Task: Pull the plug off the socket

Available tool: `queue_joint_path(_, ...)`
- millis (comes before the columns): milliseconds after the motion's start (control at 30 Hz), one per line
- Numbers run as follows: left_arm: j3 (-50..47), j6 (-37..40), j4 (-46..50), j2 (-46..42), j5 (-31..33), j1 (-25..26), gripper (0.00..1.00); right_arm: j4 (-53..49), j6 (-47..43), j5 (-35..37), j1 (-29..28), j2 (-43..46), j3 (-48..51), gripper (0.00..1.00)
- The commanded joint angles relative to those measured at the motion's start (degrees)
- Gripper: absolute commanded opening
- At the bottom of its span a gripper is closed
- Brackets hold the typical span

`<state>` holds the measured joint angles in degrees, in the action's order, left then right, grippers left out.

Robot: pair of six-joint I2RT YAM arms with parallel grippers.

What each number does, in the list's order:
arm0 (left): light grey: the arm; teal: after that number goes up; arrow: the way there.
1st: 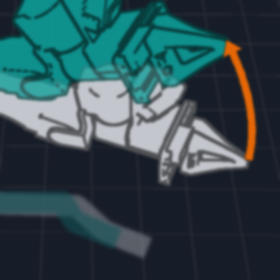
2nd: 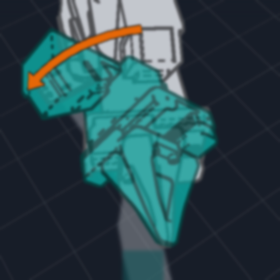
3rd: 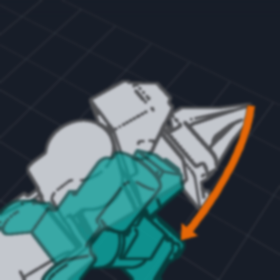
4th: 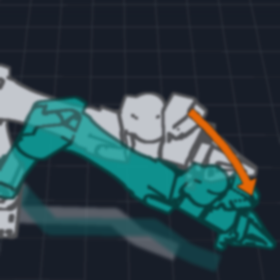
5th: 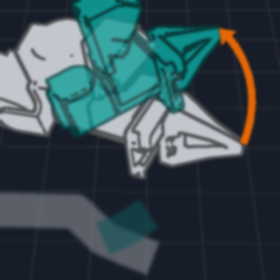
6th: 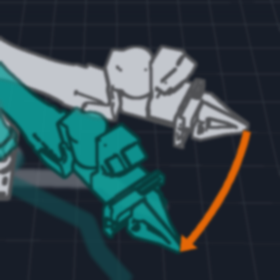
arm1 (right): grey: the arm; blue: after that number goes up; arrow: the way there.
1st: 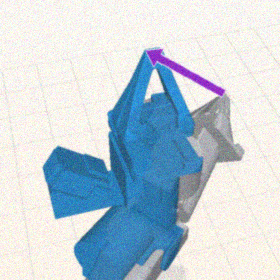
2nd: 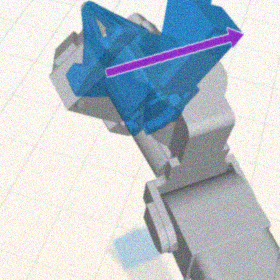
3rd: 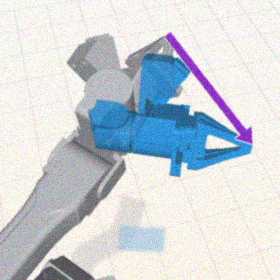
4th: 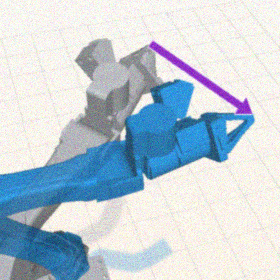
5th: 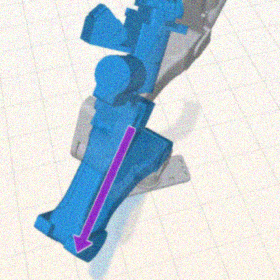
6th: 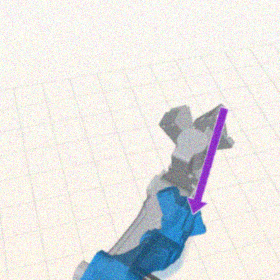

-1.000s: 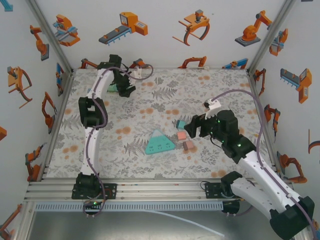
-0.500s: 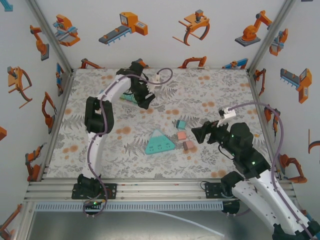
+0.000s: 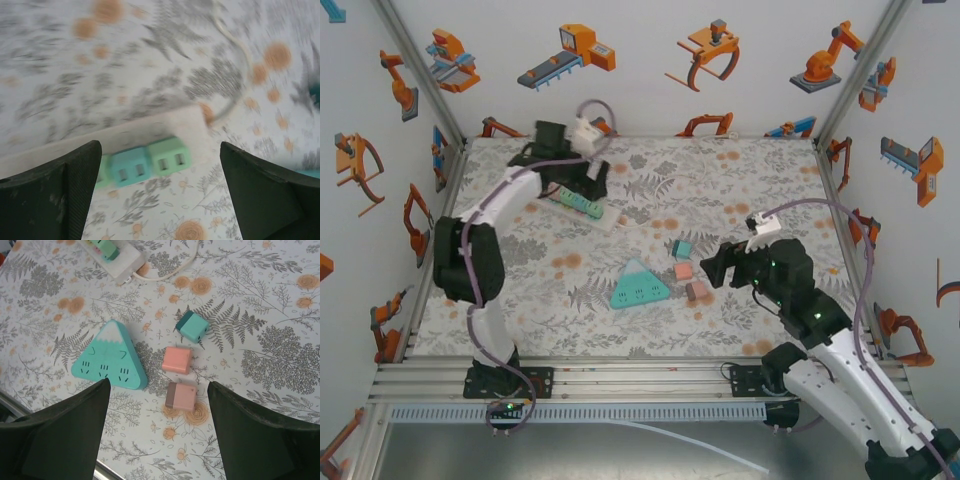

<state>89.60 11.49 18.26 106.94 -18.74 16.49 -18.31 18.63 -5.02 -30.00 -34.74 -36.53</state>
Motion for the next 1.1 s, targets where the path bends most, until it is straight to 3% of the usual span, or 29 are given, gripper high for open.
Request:
queue_joint_path(0,-0.2,-22.1,-8.9,-2.0,9.7,-8.9,0.93,4.0,0.9,-0.8,-0.4,-1.5,0.3,0.71)
queue_joint_path(133,6.2,-35.2,-3.5,4.4,11.0,-19.2,0.9,3.9,2.4,-1.2,-0.5,-3.2,-0.2,0.71)
queue_joint_path(267,14.6,-39.8,2.0,13.5,8.3,-24.7,0.86,4.0,3.5,-0.7,-0.5,-3.4,0.5,0.71)
queue_joint_path(433,22.7,-37.3,8.1,22.5,3.4,-25.1,0.82,5.6,4.3,-0.2,-0.5,-3.8,1.5,0.71)
queue_joint_path(667,21.0,-37.2,7.0,27.0,-1.2,-24.4,0.59,5.6,4.5,-0.2,-0.6,-4.6,1.1,0.71)
queue_joint_path(767,20.8,-37.1,9.0,28.2,-2.4,-23.6,0.55,5.7,4.9,-0.1,-0.7,-4.6,1.3,0.71)
queue_joint_path(1067,8.9,-35.9,10.5,23.1,0.0,-21.1,0.48,4.6,5.2,0.1,-0.7,-3.6,1.4,0.71)
